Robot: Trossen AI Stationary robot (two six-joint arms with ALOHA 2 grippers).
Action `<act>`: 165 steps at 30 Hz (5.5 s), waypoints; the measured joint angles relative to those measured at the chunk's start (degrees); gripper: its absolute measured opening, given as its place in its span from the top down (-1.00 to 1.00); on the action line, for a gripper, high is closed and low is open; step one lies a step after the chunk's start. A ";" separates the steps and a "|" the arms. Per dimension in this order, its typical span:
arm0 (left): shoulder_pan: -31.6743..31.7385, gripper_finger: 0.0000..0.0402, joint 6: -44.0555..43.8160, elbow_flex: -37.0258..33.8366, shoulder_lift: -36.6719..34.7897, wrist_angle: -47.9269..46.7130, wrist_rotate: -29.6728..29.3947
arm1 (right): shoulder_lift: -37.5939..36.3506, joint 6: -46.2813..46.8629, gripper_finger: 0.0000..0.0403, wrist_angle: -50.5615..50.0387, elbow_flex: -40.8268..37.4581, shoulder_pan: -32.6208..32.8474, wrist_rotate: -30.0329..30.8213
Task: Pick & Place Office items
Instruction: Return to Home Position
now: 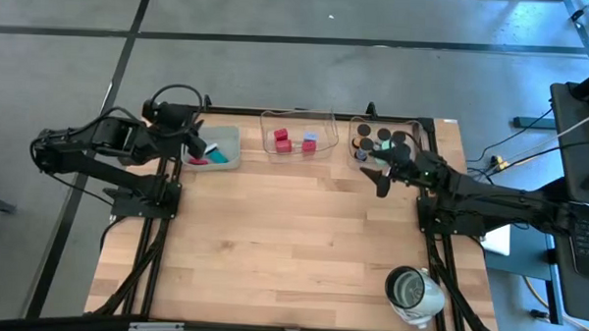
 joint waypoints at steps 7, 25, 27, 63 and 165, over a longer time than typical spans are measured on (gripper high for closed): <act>-0.07 0.15 -4.43 -3.34 -2.12 -3.65 0.05 | 0.00 1.20 -0.58 1.86 -2.79 0.01 0.02; -0.07 0.30 1.35 -41.94 -26.50 29.96 17.19 | 0.00 3.01 -0.58 4.13 -5.97 0.00 1.49; -0.07 0.31 5.98 -45.19 -27.42 38.21 21.60 | 0.00 3.11 -0.58 3.83 -5.97 0.00 2.53; -0.07 0.41 22.38 -68.28 -27.28 83.29 30.59 | 0.02 7.79 -0.58 -0.68 -5.97 -0.02 18.08; -0.04 0.40 22.00 -68.32 -47.69 81.35 30.28 | -33.79 13.38 -0.58 10.88 -6.32 -2.78 -0.83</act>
